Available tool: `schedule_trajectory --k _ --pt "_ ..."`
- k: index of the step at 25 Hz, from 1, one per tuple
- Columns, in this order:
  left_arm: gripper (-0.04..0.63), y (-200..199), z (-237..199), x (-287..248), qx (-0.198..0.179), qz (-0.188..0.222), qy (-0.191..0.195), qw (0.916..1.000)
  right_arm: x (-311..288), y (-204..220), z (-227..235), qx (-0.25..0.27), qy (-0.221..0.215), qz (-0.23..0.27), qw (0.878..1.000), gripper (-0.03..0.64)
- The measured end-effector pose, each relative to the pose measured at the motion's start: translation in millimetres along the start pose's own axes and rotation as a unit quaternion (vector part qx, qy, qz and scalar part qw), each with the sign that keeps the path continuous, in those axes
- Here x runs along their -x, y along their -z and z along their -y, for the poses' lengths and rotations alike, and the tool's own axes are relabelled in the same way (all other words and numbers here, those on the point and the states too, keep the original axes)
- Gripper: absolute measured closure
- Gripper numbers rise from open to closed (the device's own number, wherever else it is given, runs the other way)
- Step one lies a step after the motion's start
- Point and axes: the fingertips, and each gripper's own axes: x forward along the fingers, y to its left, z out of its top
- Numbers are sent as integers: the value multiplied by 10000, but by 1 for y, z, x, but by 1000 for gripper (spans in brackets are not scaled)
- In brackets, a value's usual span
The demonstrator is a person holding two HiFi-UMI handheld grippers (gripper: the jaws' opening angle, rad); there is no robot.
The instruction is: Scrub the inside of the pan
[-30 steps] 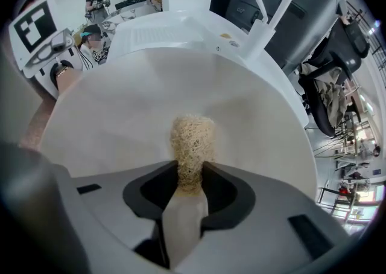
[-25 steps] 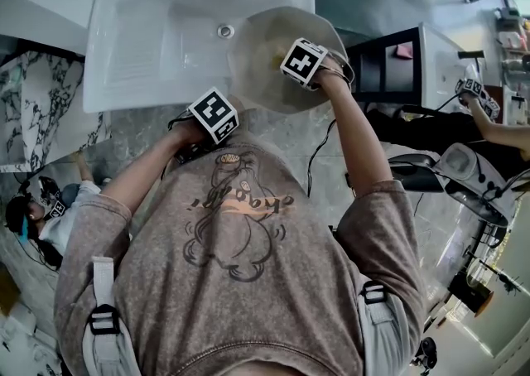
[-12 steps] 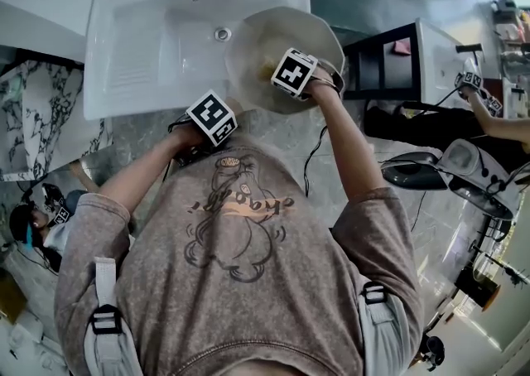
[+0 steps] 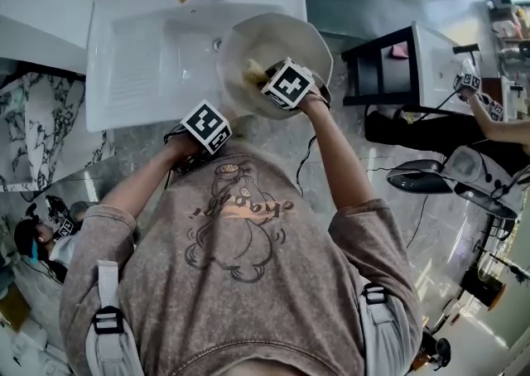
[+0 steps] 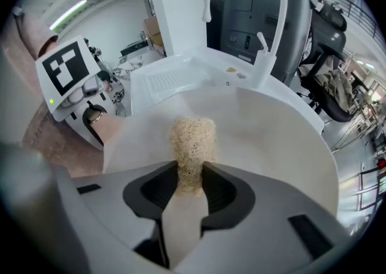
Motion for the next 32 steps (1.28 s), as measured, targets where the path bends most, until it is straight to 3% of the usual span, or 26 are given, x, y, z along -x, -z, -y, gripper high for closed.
schedule_trajectory --k 6,10,13,18,24,27,32 --pt "563 10 -12 15 215 55 -142 9997 23 -28 2 -188 194 747 9968 477" --pt "563 22 -23 27 518 212 -334 9979 51 -38 5 -515 388 1396 9881 477" --pt "562 30 -37 37 914 396 -442 9940 74 -39 7 -740 573 1976 9758 476" --pt "561 40 -61 55 1654 845 -695 9801 98 -24 10 -1417 809 2927 9422 476" --pt "561 42 -79 75 2280 1380 -912 9595 76 17 0 -2169 1034 2855 9278 474" --pt "561 42 -79 82 2488 1592 -978 9504 66 32 -2 -2646 1038 2943 9125 474" --pt "561 43 -74 87 2667 1817 -959 9416 56 43 -5 -2816 1219 2932 9055 474"
